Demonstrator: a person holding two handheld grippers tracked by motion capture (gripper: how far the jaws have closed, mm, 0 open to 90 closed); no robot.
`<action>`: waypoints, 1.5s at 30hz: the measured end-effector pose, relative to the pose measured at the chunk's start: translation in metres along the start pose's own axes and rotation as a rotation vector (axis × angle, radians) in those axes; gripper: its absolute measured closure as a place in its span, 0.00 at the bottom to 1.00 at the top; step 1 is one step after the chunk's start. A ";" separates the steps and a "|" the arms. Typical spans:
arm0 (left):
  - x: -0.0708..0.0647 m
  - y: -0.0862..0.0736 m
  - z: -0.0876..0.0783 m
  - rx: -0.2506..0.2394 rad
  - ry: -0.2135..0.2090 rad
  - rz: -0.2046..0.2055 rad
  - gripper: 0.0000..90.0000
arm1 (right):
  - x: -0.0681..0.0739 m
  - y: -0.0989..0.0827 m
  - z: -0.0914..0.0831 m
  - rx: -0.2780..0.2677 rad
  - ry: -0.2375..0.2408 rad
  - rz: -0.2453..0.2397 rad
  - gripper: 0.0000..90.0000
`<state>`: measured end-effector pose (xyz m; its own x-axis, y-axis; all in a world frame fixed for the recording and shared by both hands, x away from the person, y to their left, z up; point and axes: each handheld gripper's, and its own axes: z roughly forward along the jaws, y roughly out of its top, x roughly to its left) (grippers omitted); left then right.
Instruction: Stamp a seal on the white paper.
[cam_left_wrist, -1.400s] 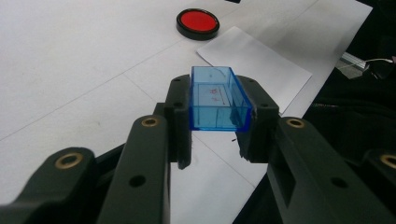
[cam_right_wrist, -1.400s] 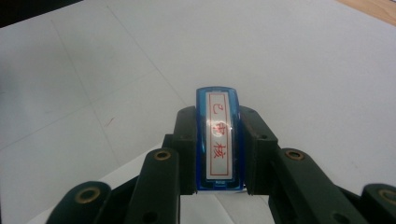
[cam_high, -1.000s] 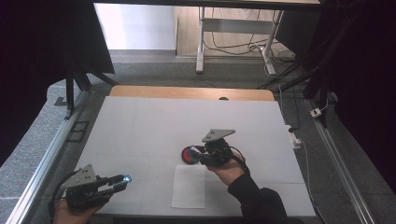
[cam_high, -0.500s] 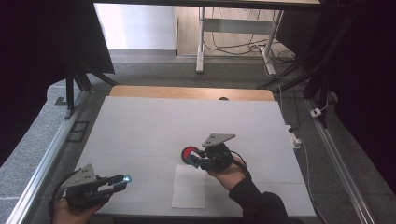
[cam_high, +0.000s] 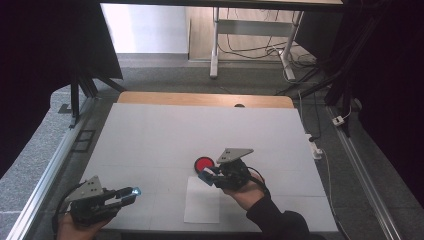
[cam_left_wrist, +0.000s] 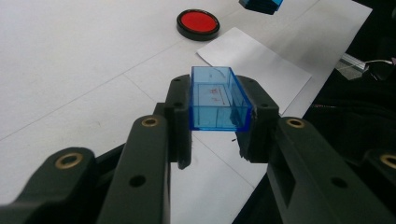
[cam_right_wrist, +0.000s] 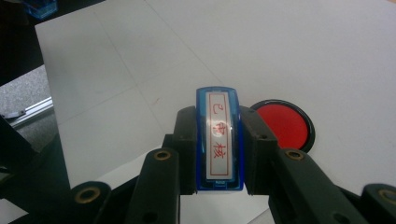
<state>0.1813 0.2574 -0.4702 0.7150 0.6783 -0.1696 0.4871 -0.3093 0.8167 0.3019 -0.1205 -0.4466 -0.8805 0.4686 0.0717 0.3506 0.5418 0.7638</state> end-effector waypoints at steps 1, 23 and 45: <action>0.000 0.000 0.000 0.000 -0.001 -0.001 0.75 | 0.001 0.000 -0.001 0.001 0.000 -0.001 0.79; 0.000 0.000 0.000 0.002 -0.003 0.001 0.75 | 0.024 -0.014 0.003 0.051 0.017 -0.031 0.79; 0.000 0.000 0.000 0.001 -0.004 0.000 0.75 | 0.031 -0.021 0.027 0.132 0.010 -0.120 0.79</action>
<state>0.1815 0.2572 -0.4705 0.7172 0.6753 -0.1721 0.4879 -0.3102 0.8159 0.2758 -0.0983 -0.4781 -0.9214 0.3885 -0.0083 0.2808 0.6806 0.6767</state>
